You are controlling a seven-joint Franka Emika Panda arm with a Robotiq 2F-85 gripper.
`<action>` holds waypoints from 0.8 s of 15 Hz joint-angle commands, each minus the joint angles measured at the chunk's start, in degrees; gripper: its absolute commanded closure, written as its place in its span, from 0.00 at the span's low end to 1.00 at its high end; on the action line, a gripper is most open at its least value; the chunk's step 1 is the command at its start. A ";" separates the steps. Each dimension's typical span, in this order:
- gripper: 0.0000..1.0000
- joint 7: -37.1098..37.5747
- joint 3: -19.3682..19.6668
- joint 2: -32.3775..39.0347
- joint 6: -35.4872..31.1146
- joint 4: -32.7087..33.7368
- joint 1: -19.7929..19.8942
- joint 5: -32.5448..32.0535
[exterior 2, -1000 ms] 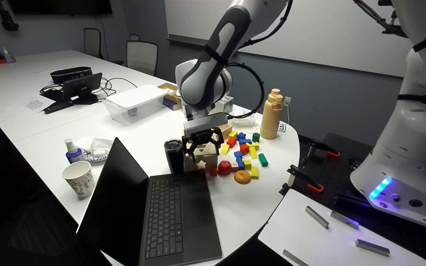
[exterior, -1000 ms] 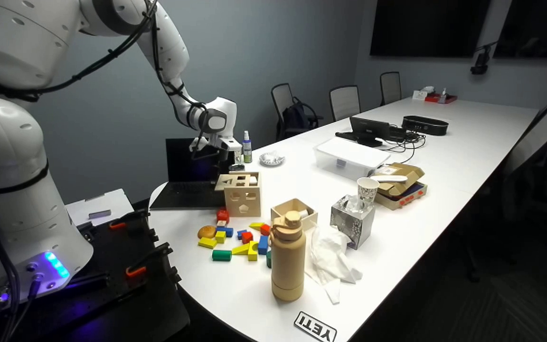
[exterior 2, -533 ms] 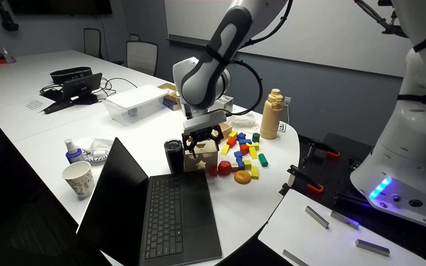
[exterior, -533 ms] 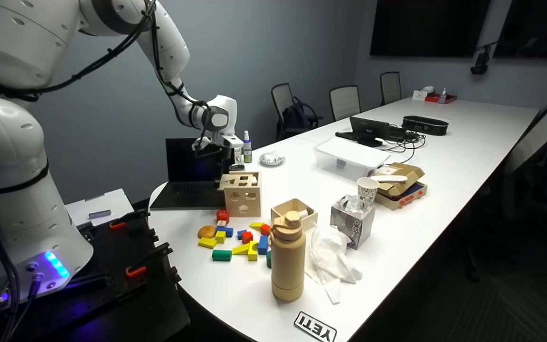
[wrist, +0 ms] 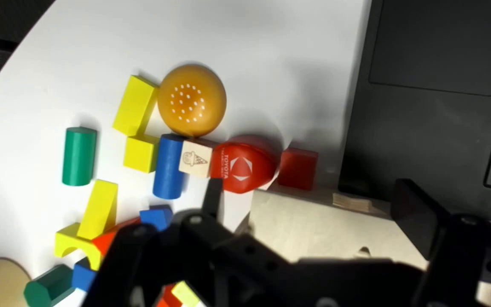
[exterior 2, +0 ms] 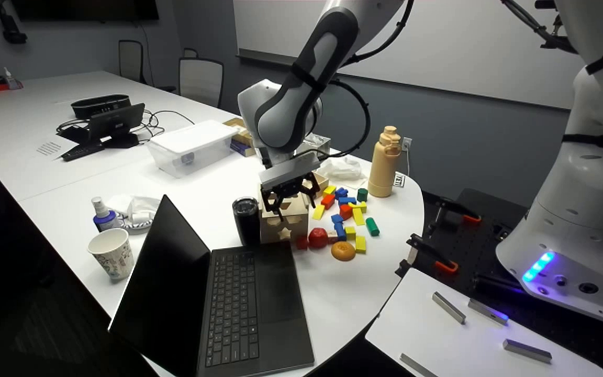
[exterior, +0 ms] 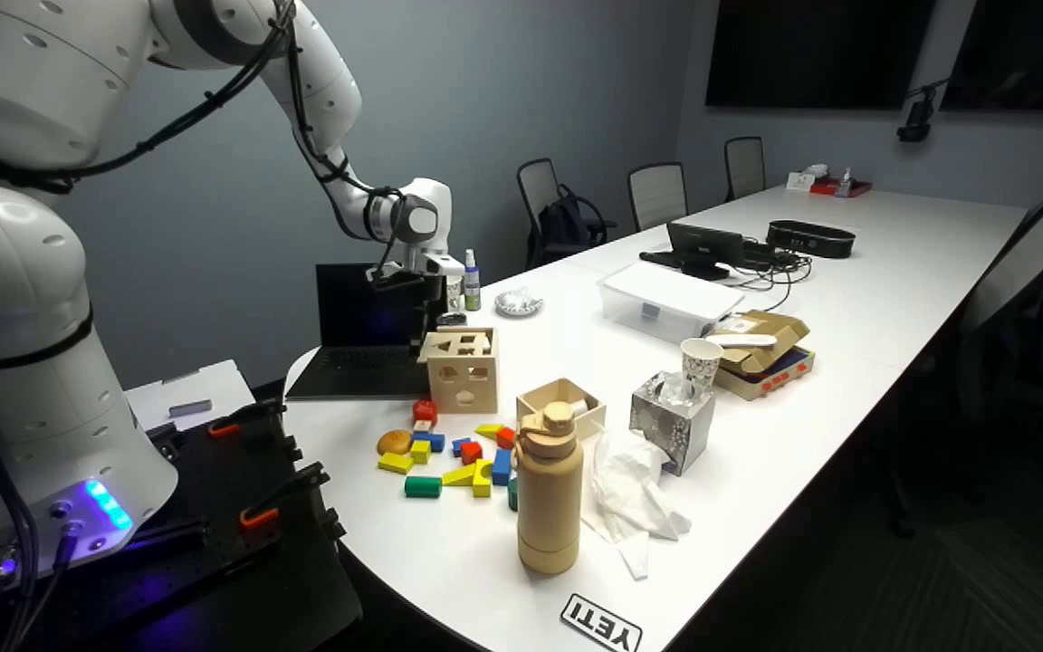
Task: Slide the lid on top of the wooden toy box to the right.
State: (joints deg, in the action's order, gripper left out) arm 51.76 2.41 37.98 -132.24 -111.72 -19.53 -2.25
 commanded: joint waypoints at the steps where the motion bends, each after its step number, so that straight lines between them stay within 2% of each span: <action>1: 0.00 4.63 1.55 -0.49 5.19 1.94 -2.31 -3.94; 8: 0.00 8.43 0.89 0.02 9.23 4.29 -2.35 -8.85; 12: 0.00 6.67 -0.62 -0.50 7.88 3.96 -1.10 -7.90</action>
State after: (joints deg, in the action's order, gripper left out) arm 58.22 2.77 38.02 -125.19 -108.30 -20.94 -10.16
